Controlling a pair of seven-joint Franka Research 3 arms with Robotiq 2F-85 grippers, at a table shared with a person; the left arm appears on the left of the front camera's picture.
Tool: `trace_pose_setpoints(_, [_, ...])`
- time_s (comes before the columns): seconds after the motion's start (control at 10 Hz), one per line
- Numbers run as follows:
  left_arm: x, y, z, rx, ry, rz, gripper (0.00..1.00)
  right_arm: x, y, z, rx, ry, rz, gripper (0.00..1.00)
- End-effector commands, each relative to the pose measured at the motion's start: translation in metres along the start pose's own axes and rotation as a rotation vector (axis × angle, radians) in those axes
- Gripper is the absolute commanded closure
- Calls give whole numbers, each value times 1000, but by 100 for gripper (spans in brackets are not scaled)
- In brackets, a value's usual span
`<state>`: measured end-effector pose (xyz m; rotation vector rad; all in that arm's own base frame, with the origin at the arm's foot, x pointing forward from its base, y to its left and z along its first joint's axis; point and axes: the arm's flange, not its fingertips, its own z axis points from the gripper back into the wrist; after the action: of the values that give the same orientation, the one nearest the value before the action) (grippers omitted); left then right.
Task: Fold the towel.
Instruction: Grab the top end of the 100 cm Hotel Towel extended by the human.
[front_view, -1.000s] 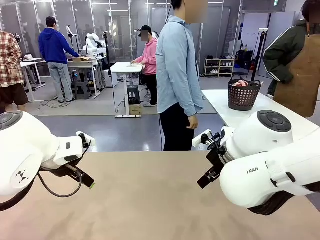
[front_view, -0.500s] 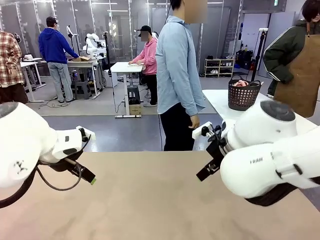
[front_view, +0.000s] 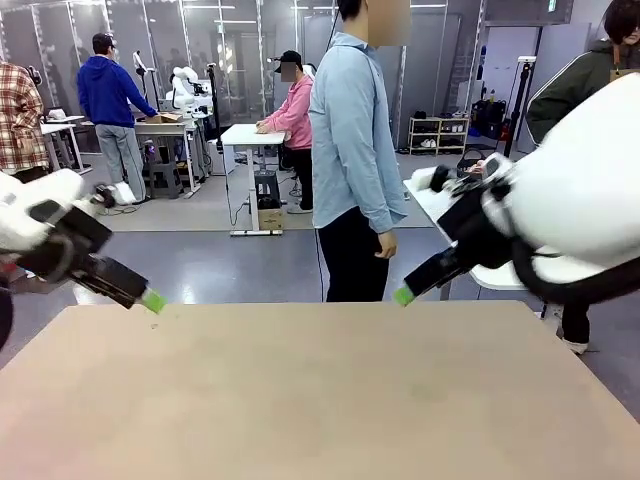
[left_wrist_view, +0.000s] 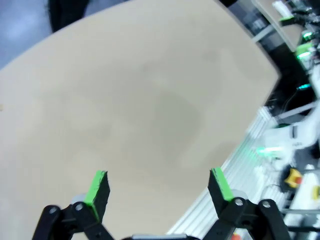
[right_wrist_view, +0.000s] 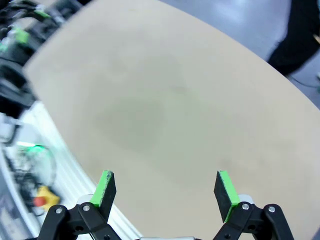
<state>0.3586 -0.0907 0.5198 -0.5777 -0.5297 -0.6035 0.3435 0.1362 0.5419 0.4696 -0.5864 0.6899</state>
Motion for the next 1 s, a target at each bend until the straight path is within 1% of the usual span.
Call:
trace_pose_setpoints(0.0, [-34,12,36,-207,-111,33,0,-37,-17,51,240,-121,-96,0])
trace_pose_setpoints(0.1, [-60,16,57,-295,-190,64,0,-59,-22,74,335,-209,-146,0])
trace_pose_setpoints(0.2, [-92,21,83,-380,-295,93,0,-89,-28,93,419,-284,-204,0])
trace_pose_setpoints(0.3, [-118,26,100,-414,-359,99,0,-114,-37,103,428,-319,-279,0])
trace_pose_setpoints(0.5, [-164,42,115,-443,-440,163,0,-157,-64,115,421,-386,-444,0])
trace_pose_setpoints(0.6, [-187,51,120,-441,-477,225,0,-179,-75,119,408,-404,-521,0])
trace_pose_setpoints(0.7, [-207,55,125,-427,-496,279,0,-197,-82,119,416,-394,-567,0])
trace_pose_setpoints(0.9, [-235,64,130,-413,-547,383,0,-226,-92,119,424,-420,-635,0])
